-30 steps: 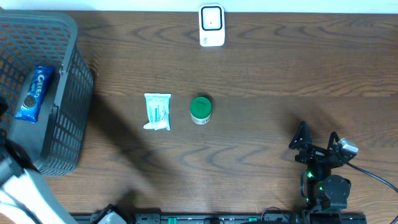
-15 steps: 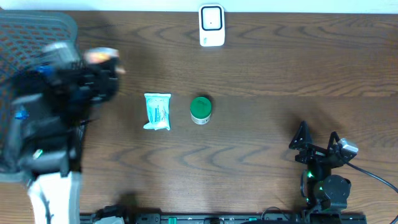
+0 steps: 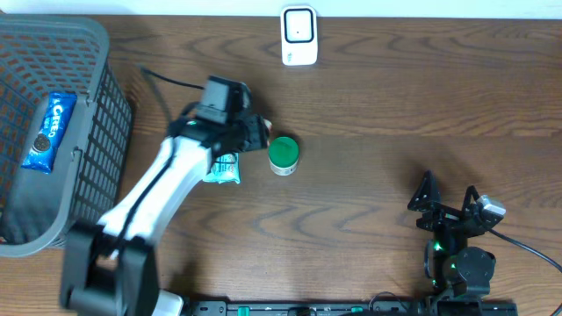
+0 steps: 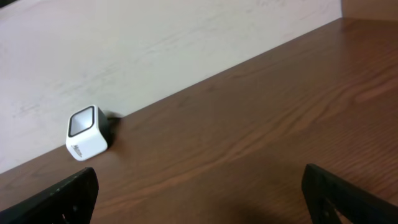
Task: Scan the item barcode
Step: 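Place the orange tissue pack between wipes and bottle with the left gripper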
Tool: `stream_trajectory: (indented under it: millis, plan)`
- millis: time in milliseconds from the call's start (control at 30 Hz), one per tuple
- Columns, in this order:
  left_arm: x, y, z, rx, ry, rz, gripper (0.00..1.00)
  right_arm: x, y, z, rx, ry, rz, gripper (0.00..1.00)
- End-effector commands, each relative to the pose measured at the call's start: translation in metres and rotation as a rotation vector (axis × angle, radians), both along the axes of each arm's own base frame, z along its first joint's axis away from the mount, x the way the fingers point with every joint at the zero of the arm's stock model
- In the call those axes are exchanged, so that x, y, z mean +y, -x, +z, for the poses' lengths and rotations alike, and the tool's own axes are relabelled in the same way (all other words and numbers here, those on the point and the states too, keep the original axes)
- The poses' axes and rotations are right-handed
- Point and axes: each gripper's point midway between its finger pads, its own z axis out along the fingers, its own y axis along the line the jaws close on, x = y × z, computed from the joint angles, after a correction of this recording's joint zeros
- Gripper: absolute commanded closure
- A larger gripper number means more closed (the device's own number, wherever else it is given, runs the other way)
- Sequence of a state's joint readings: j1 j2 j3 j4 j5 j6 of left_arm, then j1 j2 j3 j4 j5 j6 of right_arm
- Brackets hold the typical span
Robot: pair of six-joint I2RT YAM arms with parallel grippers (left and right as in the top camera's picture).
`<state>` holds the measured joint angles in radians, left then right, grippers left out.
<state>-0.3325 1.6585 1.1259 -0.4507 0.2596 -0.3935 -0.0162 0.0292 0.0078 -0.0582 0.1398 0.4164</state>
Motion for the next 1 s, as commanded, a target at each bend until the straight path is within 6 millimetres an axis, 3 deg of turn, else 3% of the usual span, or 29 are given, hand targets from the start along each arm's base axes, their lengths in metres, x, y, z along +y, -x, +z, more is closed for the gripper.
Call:
stream_trajectory:
  millis: [0, 133, 233, 300, 400, 533, 600, 667, 733, 800, 867, 967]
  plan:
    - [0.005, -0.005, -0.038, 0.061, -0.063, 0.031, 0.43, 0.001, 0.0, -0.001, 0.004, 0.011, 0.0, 0.01]
    - [0.005, -0.005, -0.065, 0.109, -0.08, 0.031, 0.42, 0.001, 0.0, -0.001, 0.004, 0.011, 0.0, 0.01]
    - [0.005, -0.007, -0.066, 0.103, -0.078, 0.031, 0.21, 0.001, 0.0, -0.001, 0.004, 0.011, 0.0, 0.01]
    - [0.003, -0.012, -0.054, 0.076, -0.068, 0.032, 0.01, 0.001, 0.0, -0.001, 0.004, 0.011, 0.0, 0.01]
    - [0.0, -0.021, -0.016, 0.01, -0.056, 0.012, 0.02, 0.001, 0.0, -0.001, 0.004, 0.011, 0.0, 0.01]
    - [0.004, -0.03, 0.07, -0.138, -0.059, -0.054, 0.02, 0.001, 0.0, -0.001, 0.004, 0.011, 0.0, 0.01]
    - [0.016, -0.032, 0.123, -0.238, -0.083, -0.053, 0.02, 0.001, 0.0, -0.001, 0.004, 0.011, 0.0, 0.01]
    - [0.039, -0.033, 0.171, -0.337, -0.134, -0.002, 0.02, 0.001, 0.0, -0.001, 0.004, 0.011, 0.0, 0.01]
    - [0.077, -0.03, 0.216, -0.43, -0.206, 0.116, 0.02, 0.001, 0.0, -0.001, 0.004, 0.011, 0.0, 0.01]
    - [0.12, -0.023, 0.245, -0.484, -0.27, 0.24, 0.02, 0.001, 0.0, -0.001, 0.004, 0.011, 0.0, 0.01]
    - [0.162, -0.013, 0.261, -0.505, -0.313, 0.355, 0.02, 0.001, 0.0, -0.001, 0.004, 0.011, 0.0, 0.01]
    - [0.225, 0.002, 0.266, -0.485, -0.383, 0.487, 0.02, 0.001, 0.0, -0.001, 0.004, 0.011, 0.0, 0.01]
